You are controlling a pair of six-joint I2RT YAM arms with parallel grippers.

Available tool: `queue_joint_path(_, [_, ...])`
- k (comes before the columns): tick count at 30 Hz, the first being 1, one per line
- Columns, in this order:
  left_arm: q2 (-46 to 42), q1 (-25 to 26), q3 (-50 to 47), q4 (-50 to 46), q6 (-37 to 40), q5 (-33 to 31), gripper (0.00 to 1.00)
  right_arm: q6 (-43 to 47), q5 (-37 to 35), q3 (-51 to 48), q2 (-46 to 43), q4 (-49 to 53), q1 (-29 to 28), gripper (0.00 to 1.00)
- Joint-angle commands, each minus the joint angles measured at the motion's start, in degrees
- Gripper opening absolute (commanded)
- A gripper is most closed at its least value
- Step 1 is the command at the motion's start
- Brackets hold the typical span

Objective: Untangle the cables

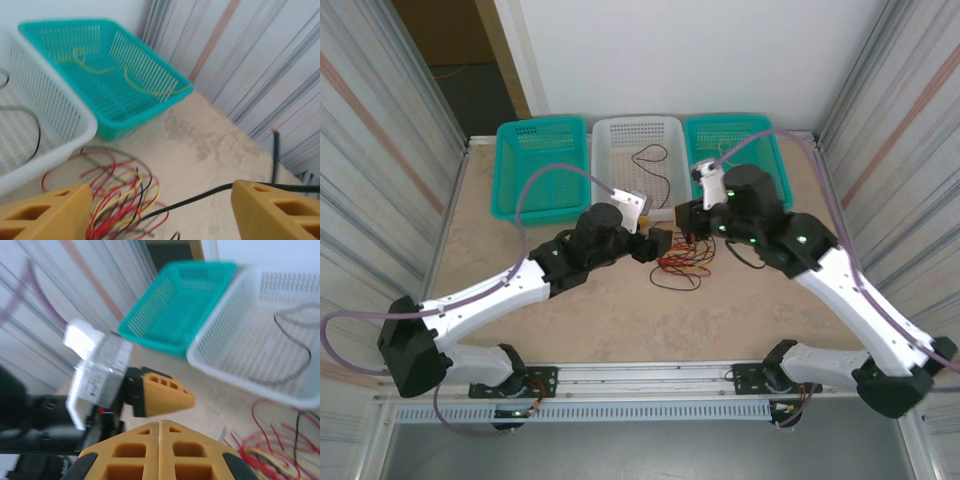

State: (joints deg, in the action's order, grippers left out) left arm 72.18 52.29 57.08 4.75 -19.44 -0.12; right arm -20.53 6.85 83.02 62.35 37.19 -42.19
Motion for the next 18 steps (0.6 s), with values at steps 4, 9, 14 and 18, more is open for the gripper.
queue_joint_path(4, [-2.5,0.0,-3.3,11.0,2.8,7.1,0.80,-2.1,5.6,3.0,0.9,-4.5,0.5,0.00])
queue_joint_path(9, [-3.5,0.0,-5.6,11.1,1.0,5.7,0.71,-3.1,9.0,4.7,1.4,-6.6,2.6,0.00])
queue_joint_path(14, [-6.5,-0.1,-7.2,8.3,1.1,1.6,0.76,-3.5,10.3,4.3,1.3,-6.6,4.4,0.00])
queue_joint_path(18, [-10.4,-0.9,-8.8,4.4,-0.8,-3.8,0.85,-3.7,10.0,3.2,0.7,-6.6,5.1,0.00])
